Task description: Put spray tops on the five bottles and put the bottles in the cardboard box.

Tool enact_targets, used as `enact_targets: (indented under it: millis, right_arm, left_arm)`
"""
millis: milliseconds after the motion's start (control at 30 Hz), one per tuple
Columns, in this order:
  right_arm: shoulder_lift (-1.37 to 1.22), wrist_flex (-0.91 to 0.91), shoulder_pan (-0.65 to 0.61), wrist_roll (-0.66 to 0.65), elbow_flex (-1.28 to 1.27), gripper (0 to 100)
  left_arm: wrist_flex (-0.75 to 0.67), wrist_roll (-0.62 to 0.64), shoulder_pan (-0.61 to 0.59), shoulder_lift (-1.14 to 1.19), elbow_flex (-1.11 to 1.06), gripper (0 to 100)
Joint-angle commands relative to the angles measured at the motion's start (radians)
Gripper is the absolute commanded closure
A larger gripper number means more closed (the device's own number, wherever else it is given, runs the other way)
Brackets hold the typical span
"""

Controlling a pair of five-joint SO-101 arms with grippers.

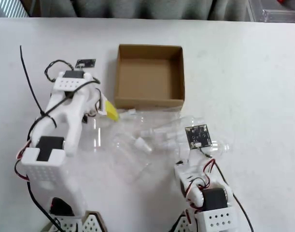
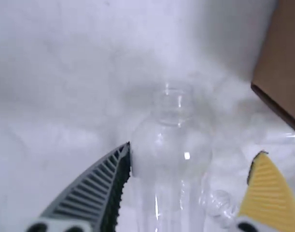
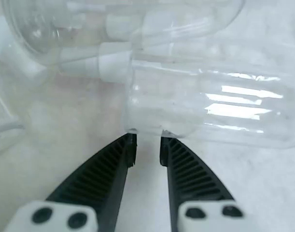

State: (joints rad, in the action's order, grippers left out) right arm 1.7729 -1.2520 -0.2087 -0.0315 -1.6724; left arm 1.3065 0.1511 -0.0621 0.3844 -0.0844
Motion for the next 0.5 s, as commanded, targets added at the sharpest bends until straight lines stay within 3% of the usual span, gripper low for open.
enact_targets:
  millis: [0,333,467]
  right_arm:
    - [0.007,-0.004,-0.007,-0.011,-0.018,93.3]
    - [0.007,-0.004,-0.007,-0.011,-0.018,93.3]
    - [0.007,-0.004,-0.007,-0.011,-0.018,93.2]
  left_arm:
    - [0.003,-0.006,-0.004,-0.068,0.008,63]
    - [-0.015,-0.009,-0.061,-0.07,-0.012,63]
    - [-0.018,-0.074,-0.059,-0.07,-0.037,63]
